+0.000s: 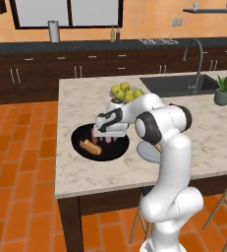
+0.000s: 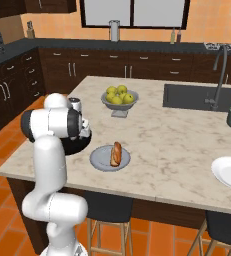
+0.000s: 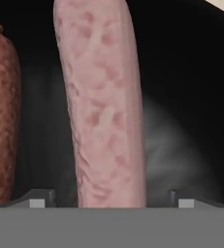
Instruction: Place one bun and one sausage from the bowl on each plate.
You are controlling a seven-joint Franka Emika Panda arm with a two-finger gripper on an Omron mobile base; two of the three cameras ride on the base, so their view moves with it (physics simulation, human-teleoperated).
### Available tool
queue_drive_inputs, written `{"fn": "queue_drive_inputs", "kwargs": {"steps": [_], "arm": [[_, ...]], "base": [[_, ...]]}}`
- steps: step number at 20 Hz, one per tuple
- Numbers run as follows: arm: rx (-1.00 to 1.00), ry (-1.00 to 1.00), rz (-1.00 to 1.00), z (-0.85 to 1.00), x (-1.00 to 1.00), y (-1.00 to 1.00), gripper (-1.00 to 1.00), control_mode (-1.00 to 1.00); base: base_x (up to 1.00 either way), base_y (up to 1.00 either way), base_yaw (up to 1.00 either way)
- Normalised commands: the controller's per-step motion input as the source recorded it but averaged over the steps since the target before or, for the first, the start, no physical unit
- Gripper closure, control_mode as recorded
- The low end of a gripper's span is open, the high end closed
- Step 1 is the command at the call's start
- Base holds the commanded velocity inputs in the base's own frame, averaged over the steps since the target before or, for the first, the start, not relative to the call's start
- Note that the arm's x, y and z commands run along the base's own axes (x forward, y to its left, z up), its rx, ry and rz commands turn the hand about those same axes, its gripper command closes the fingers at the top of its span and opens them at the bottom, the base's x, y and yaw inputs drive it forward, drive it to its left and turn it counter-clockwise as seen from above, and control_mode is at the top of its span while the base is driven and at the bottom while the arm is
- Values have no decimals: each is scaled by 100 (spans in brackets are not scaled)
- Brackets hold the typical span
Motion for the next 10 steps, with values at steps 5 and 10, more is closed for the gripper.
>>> {"fn": "queue_drive_inputs", "kwargs": {"steps": [5, 10], "arm": [[0, 0, 1, 0, 0, 0, 100, -100], [0, -5, 0, 49, -30, -16, 100, -100]], "base": [[0, 0, 0], [0, 0, 0]]}}
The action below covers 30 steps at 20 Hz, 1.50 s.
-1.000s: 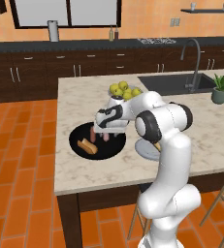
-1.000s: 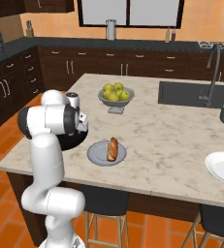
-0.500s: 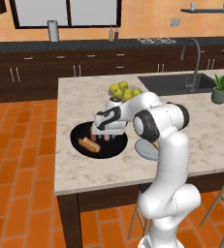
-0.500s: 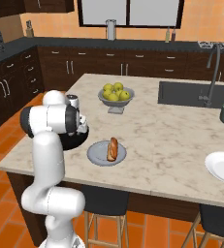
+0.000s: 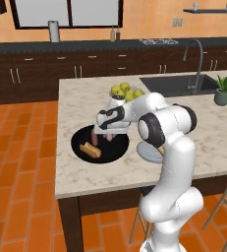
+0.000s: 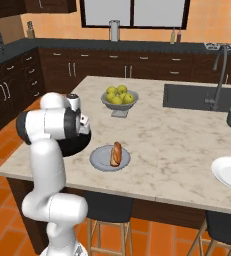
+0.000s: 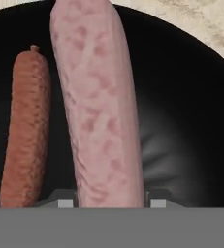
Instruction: Place one bun and one sausage from the bowl on each plate.
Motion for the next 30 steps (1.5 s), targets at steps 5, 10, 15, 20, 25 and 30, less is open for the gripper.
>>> {"fn": "queue_drive_inputs", "kwargs": {"steps": [5, 10, 15, 20, 25, 30], "arm": [[0, -9, 4, 66, -89, -77, 100, -100], [-1, -1, 0, 20, -96, -87, 100, -100], [0, 0, 1, -4, -69, -94, 100, -100], [0, 0, 0, -10, -21, -34, 100, -100], [0, 0, 0, -24, 0, -34, 100, -100], [-1, 1, 2, -22, 0, -29, 100, -100]], "base": [[0, 0, 0], [0, 0, 0], [0, 0, 0], [0, 0, 0], [0, 0, 0], [0, 0, 0]]}}
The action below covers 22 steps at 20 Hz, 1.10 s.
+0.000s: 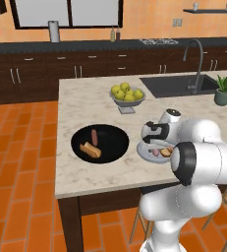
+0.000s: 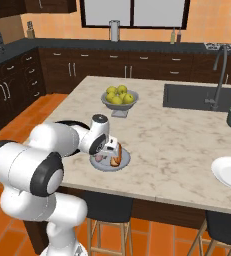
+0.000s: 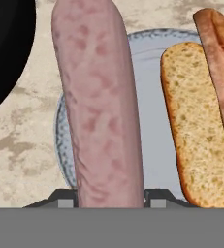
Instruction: Place one bun and one sausage from the bowl on each plate.
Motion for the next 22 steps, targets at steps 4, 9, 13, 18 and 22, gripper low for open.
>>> {"fn": "queue_drive_inputs", "kwargs": {"steps": [4, 9, 13, 18, 22], "arm": [[-2, 3, 0, -15, 0, 0, 100, -100], [-2, 0, 0, -20, 7, 0, 100, -100], [-1, 0, 0, -27, 25, 1, -100, -100], [0, 0, 0, -2, 17, 0, -100, -100], [0, -6, 0, 19, -21, 0, -100, -100]], "base": [[0, 0, 0], [0, 0, 0], [0, 0, 0], [0, 0, 0], [0, 0, 0]]}}
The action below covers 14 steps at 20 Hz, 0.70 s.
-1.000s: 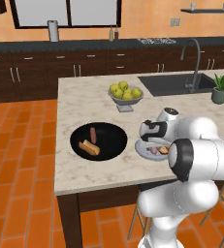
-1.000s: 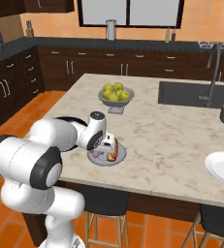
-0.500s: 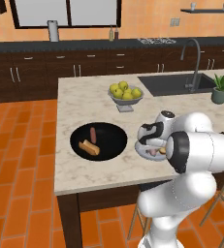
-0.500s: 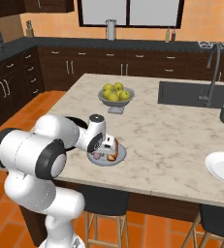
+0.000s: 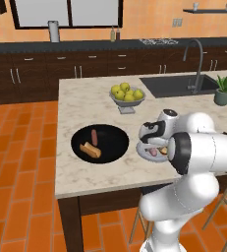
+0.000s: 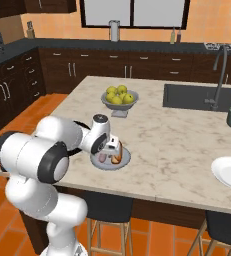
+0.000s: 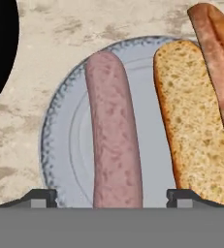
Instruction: Place one bun and one sausage from the bowl on each plate.
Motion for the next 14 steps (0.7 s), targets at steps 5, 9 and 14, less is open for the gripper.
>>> {"fn": "queue_drive_inputs", "kwargs": {"steps": [5, 9, 14], "arm": [[0, -14, 0, 70, -41, 29, -100, -100], [8, -4, 17, 48, -9, 59, -100, -100], [1, 0, 15, 55, -5, 76, -100, -100]], "base": [[0, 0, 0], [0, 0, 0], [0, 0, 0]]}}
